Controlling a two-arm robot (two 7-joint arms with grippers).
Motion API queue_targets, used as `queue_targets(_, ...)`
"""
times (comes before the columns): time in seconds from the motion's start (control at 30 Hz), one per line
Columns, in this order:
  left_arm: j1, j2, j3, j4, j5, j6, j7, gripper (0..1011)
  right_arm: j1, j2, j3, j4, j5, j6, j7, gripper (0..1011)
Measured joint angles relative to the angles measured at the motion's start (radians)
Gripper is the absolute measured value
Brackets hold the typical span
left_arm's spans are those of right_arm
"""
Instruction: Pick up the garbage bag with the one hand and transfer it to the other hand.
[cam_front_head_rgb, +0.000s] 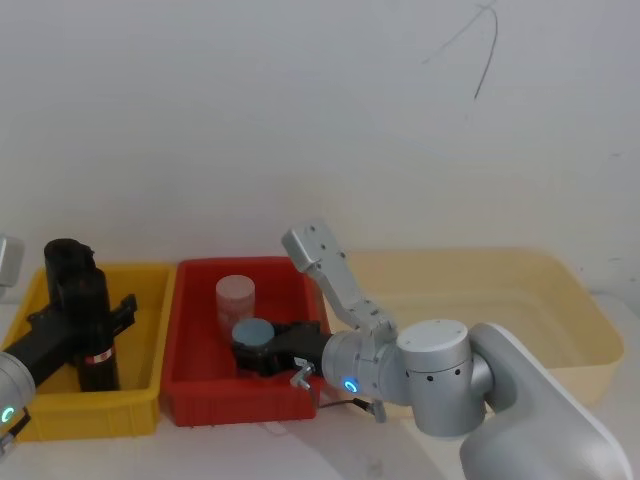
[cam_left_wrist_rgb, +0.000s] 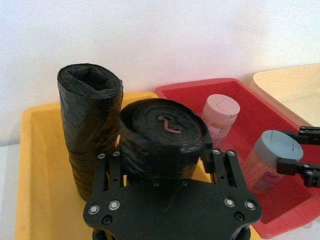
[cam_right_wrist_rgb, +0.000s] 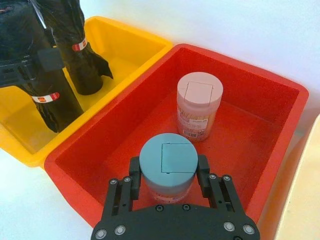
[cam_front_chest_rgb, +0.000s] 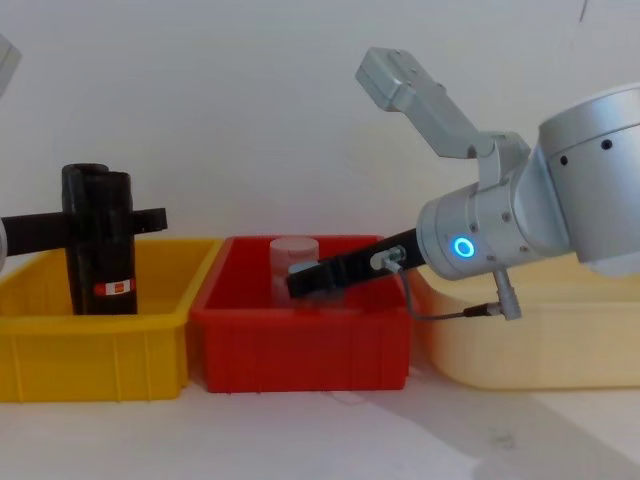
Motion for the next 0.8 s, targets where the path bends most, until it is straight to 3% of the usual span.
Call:
queue_targets(0.3,0.0,0.0,0.0,0.0,0.0,0.0,0.0,559,0.0,0.0,0.0,0.0,0.0,0.0,0.0,655)
queue_targets(0.8,0.0,0.0,0.0,0.0,0.0,0.0,0.0,464,0.0,0.0,0.0,0.0,0.0,0.0,0.0,655)
